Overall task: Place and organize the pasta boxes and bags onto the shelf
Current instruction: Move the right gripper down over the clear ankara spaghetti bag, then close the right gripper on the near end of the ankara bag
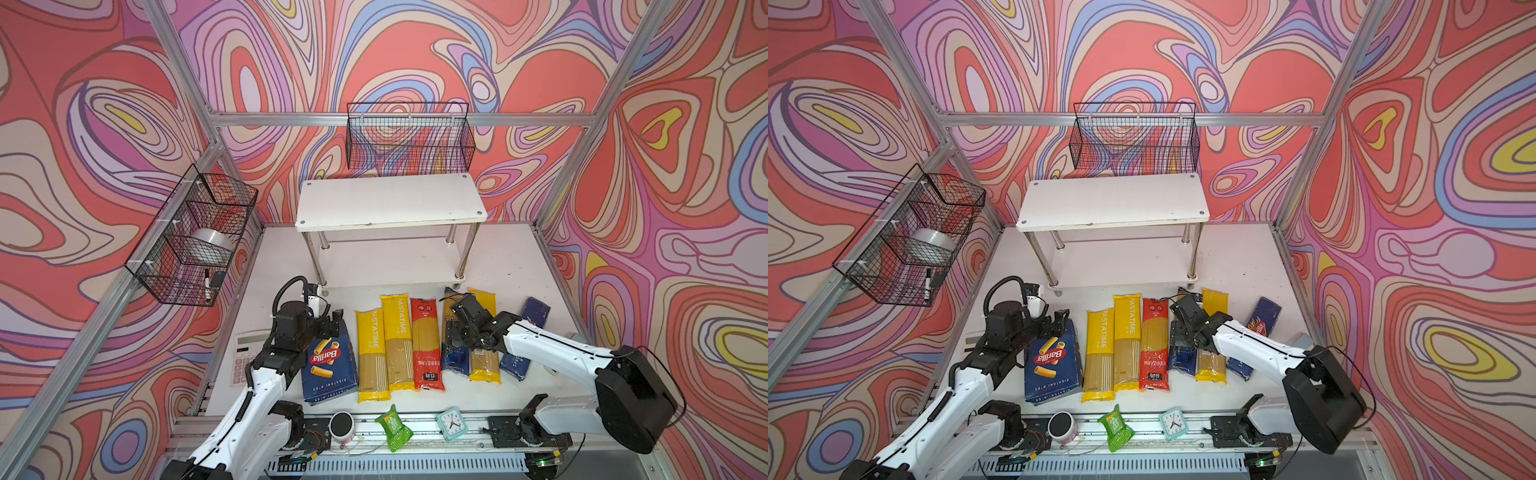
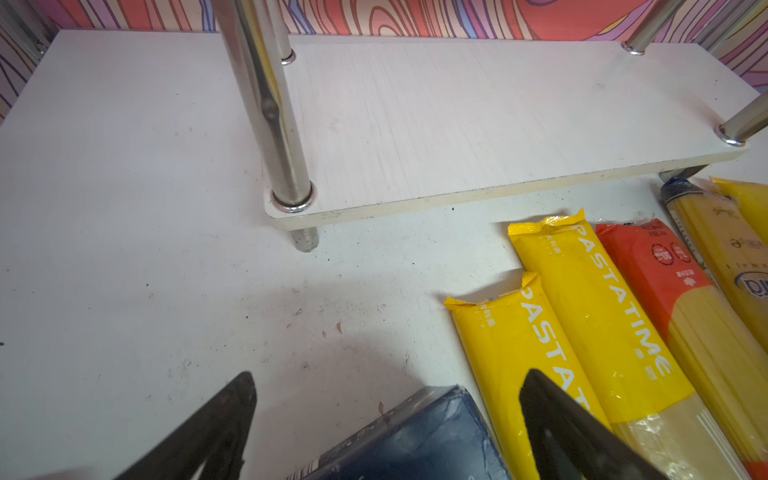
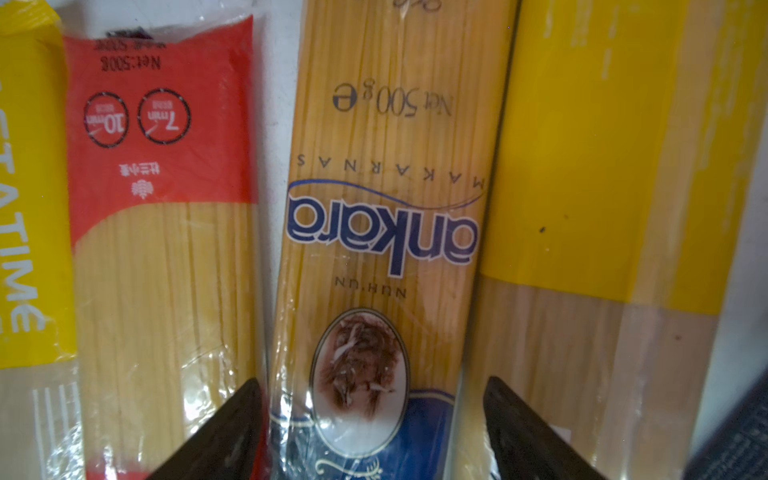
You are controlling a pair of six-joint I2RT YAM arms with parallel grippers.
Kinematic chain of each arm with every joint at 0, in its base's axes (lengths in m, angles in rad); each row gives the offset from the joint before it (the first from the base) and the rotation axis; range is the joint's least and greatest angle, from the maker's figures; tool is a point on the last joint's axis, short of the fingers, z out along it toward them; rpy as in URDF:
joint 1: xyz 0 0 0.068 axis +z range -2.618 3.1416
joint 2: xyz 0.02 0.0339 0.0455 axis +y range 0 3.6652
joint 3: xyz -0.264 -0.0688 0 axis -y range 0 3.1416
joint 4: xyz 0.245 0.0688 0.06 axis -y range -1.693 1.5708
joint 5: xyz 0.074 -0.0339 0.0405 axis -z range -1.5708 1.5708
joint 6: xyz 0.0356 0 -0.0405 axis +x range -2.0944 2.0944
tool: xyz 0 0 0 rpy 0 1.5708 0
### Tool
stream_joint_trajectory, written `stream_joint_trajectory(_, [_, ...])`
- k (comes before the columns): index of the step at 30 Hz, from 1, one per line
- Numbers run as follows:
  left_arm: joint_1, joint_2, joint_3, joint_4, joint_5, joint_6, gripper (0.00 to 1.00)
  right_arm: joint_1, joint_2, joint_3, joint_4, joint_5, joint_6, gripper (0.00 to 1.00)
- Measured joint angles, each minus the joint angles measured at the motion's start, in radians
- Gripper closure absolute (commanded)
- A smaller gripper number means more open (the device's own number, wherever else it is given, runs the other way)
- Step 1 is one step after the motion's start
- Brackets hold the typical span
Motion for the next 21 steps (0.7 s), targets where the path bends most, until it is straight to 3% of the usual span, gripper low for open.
stream_joint_trajectory(21, [0.0, -0.011, 0.0, 0.003, -0.001, 0.0, 0.0, 0.023, 0.09, 0.0, 0.029, 0.002, 0.035, 0.14])
